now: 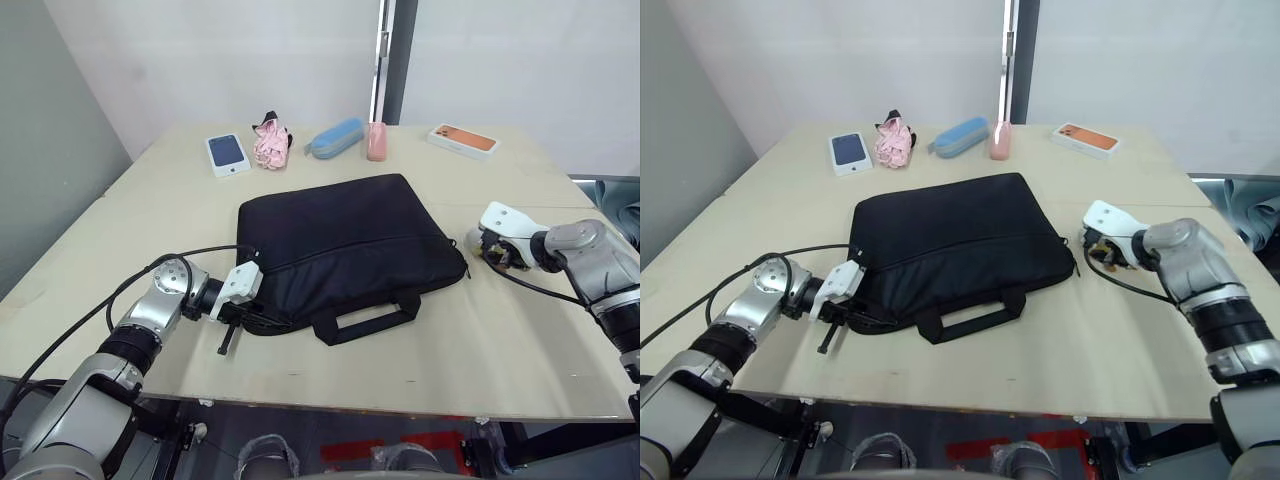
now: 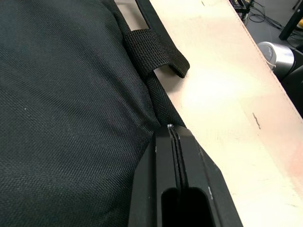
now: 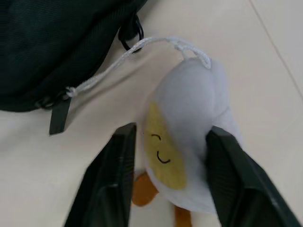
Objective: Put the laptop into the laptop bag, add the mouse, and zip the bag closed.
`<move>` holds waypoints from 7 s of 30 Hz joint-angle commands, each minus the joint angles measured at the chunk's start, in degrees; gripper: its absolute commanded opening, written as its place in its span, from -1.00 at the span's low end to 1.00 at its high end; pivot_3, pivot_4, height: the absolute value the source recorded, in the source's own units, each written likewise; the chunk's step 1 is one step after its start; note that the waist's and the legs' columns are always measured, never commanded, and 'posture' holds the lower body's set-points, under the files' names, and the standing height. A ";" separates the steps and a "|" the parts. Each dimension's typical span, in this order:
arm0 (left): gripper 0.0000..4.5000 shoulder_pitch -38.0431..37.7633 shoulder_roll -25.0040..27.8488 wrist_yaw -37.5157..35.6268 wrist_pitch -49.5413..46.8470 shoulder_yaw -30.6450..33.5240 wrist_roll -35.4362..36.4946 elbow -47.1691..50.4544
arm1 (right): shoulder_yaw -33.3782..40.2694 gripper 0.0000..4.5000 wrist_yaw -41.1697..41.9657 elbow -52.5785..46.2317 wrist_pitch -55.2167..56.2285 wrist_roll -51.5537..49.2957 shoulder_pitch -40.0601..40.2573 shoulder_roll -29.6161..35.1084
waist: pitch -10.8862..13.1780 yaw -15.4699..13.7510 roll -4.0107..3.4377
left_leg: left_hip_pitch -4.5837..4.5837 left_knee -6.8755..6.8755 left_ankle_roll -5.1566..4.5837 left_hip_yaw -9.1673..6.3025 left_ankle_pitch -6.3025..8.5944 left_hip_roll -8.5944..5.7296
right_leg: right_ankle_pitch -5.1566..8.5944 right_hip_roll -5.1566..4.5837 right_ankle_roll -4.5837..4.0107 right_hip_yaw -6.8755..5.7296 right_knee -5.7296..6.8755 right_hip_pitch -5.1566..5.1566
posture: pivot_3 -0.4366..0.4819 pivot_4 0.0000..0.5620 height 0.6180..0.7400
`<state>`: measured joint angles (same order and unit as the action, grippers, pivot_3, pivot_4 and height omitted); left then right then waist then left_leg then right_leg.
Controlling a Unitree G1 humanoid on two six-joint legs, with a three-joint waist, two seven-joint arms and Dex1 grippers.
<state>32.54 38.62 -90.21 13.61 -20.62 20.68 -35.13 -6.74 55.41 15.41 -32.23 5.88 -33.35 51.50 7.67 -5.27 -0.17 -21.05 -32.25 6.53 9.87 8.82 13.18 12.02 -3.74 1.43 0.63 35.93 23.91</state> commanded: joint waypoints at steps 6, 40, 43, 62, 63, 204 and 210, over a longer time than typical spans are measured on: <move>-1.00 3.12 1.15 -1.81 -16.49 7.54 4.35 6.53 | 8.93 0.84 9.32 -0.72 -11.28 -10.39 -4.98 9.20 | 0.30 -0.26 0.09 | -0.07 -0.09 -0.01 0.05 -0.01 0.02 | -0.01 0.04 -0.01 0.08 0.16 0.23 | -0.05 -0.47 1.00; 0.98 -11.03 9.56 17.43 -64.33 21.19 11.47 21.16 | 5.23 0.86 7.78 -3.42 -16.35 -25.04 -1.29 0.26 | 0.42 -0.07 0.13 | -0.27 -0.20 0.00 0.19 0.03 0.14 | 0.01 0.19 -0.07 0.25 0.24 0.58 | -0.05 -0.47 1.00; 0.98 -9.96 7.86 18.74 -64.23 20.58 10.93 20.32 | 2.78 0.86 7.96 -0.34 -15.43 -23.83 -2.47 -1.80 | 0.42 -0.32 0.14 | -0.28 -0.25 -0.01 0.17 0.03 0.13 | 0.00 0.18 -0.08 0.23 0.25 0.55 | -0.05 -0.47 1.00; -0.61 -3.17 7.26 19.18 -54.23 18.82 2.23 13.10 | 3.05 -0.99 11.25 -12.13 -17.39 -27.10 4.96 -3.21 | 0.40 -0.28 0.16 | -0.46 -0.37 -0.39 -0.10 -0.14 0.14 | -0.05 0.15 -0.14 -0.03 0.12 0.46 | -0.05 -0.47 1.00; -0.61 -2.31 7.61 18.50 -53.91 19.14 2.07 11.96 | 3.23 -0.99 10.77 -14.56 -18.53 -27.72 5.82 -3.41 | 0.40 -0.15 0.16 | -0.46 -0.35 -0.39 -0.09 -0.15 0.16 | -0.05 0.18 -0.14 -0.02 0.10 0.48 | -0.05 -0.47 1.00; 0.64 1.95 5.38 7.36 -37.34 25.26 8.63 31.44 | 34.93 1.00 4.07 -25.67 -23.28 -40.24 21.19 10.70 | 0.40 -0.12 0.00 | -1.05 0.18 -0.56 0.26 -0.20 0.19 | -0.21 0.25 0.13 0.18 -0.49 1.18 | -0.05 -0.47 1.00; 0.97 -12.08 23.32 5.80 -38.25 35.06 5.09 23.96 | 39.58 1.00 6.27 -29.23 -17.27 -39.44 30.83 9.59 | 0.43 -0.14 0.00 | -0.97 0.08 -0.17 0.27 0.06 0.18 | -0.20 0.22 0.16 0.20 -0.47 1.09 | -0.05 -0.47 1.00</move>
<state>22.56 59.38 -83.48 -25.64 11.03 27.27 -9.06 29.09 60.70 -12.40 -51.59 -33.46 -3.23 60.94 8.10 -5.41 -0.17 -22.03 -32.15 6.45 10.14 8.93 13.37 11.83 -3.52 1.60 0.83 35.43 25.01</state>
